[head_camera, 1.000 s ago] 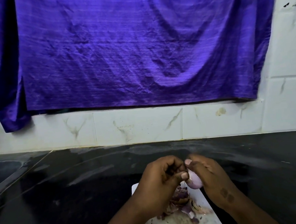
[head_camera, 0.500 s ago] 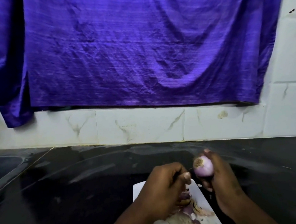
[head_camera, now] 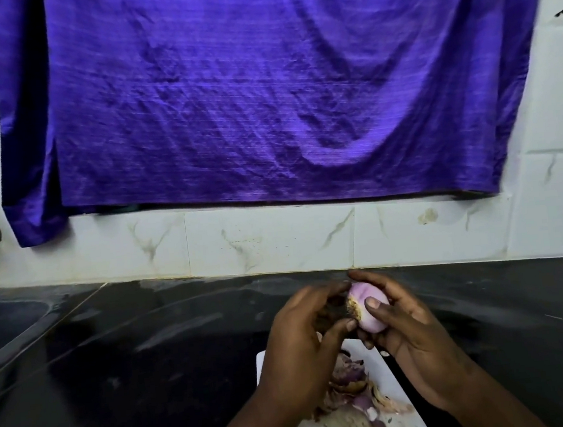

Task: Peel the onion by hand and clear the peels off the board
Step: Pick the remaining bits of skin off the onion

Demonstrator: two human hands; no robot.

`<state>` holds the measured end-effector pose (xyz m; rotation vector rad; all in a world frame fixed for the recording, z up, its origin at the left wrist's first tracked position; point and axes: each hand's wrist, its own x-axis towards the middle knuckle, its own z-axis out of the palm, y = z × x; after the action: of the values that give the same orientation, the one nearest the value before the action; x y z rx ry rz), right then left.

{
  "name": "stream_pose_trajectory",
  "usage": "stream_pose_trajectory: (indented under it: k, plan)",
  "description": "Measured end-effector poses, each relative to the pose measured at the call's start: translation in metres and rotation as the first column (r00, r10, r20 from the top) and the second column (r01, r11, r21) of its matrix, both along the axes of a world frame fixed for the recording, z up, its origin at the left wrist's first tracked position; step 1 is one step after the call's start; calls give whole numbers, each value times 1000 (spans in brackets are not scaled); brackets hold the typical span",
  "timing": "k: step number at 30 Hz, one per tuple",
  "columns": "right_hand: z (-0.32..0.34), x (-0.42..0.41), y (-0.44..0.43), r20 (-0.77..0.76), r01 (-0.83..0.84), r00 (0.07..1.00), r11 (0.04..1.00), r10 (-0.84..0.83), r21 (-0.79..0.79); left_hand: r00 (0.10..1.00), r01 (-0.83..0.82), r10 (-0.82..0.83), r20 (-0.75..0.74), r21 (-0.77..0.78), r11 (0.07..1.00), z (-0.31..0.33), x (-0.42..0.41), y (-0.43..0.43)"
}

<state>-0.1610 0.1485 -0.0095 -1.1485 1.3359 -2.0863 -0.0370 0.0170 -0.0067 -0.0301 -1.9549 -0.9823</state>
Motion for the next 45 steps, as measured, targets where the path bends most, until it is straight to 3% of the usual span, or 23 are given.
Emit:
stream_pose_trajectory:
  k: [6,11,17,26,32,39,45]
  plan:
    - [0,1,0,39,-34,999,999,34,-21,991,55,-36,-128,146,988,-1,-3,-1]
    - [0,2,1,-18,-6,1000,1000,6,15,987,157,-132,-93,373,914,-1,-4,2]
    - [-3,-1,0,-35,-27,999,1000,27,-6,971,224,-235,-33,456,861,6,-3,2]
    - [-7,1,-8,-83,37,996,999,-40,-30,971,216,-237,-9,443,870,8,0,0]
    - [-2,-7,-3,-84,213,972,973,-221,-91,938,241,-315,143,386,891,-3,-5,17]
    - [-4,-3,-6,-160,131,978,991,-136,-43,994,-18,-6,107,222,975,-2,3,3]
    - [-5,-5,-4,-167,45,985,999,-46,-6,979,-13,12,201,2,1000,-5,1,7]
